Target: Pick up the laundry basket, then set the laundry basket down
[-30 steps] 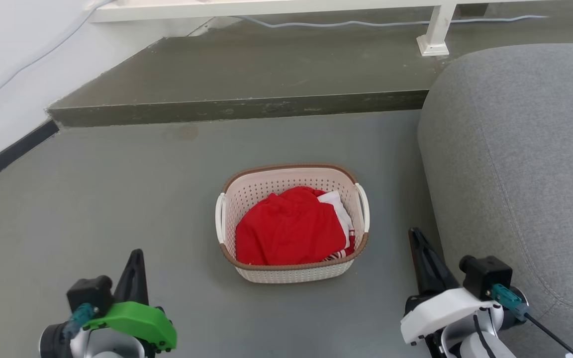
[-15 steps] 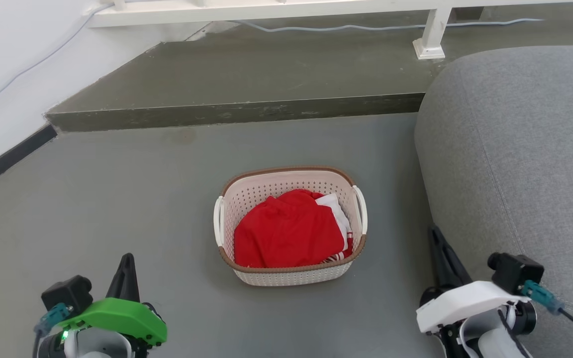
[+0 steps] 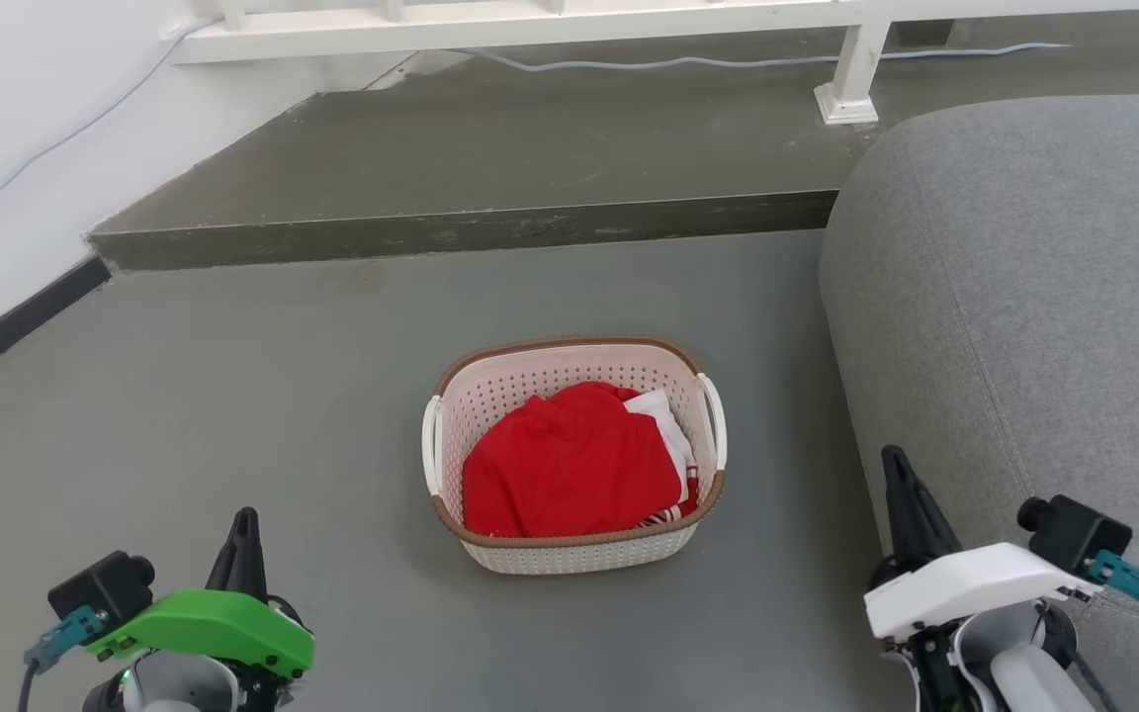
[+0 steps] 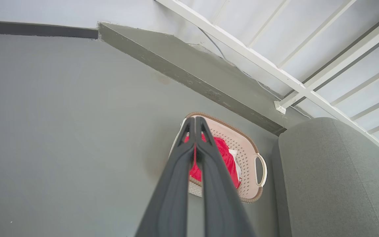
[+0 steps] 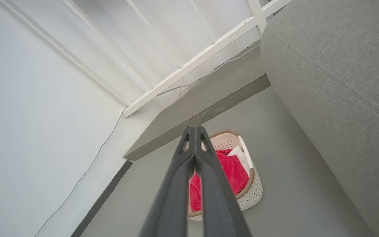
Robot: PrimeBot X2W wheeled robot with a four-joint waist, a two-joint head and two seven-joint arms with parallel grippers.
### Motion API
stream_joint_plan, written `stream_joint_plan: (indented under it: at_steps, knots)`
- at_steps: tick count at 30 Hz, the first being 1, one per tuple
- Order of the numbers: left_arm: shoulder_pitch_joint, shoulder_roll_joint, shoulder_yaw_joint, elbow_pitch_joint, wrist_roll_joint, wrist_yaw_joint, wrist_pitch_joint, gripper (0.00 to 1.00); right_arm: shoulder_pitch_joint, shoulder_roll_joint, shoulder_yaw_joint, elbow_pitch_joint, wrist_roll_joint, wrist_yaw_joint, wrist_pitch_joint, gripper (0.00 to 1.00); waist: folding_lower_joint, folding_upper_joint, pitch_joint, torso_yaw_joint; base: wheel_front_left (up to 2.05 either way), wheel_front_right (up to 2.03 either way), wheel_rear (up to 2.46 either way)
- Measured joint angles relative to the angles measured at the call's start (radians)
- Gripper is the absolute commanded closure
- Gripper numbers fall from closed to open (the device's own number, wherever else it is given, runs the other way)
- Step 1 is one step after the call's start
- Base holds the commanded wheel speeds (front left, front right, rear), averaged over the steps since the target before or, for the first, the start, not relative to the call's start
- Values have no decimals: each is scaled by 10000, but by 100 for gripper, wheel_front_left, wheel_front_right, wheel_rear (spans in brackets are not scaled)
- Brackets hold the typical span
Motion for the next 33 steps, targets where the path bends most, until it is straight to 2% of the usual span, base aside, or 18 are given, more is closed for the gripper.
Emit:
stream_joint_plan:
  at_steps: [25, 33]
  knots:
    - [-4, -73, 665, -203, -2623, -353, 769, 100, -171, -234, -805, 151, 3168, 489, 642, 100, 0, 0, -149, -114, 0, 0, 0]
    - [-5, -88, 930, -267, -3680, -571, 1064, 100, -274, -295, -1103, 244, 4330, 746, 859, 100, 0, 0, -206, -158, 0, 0, 0]
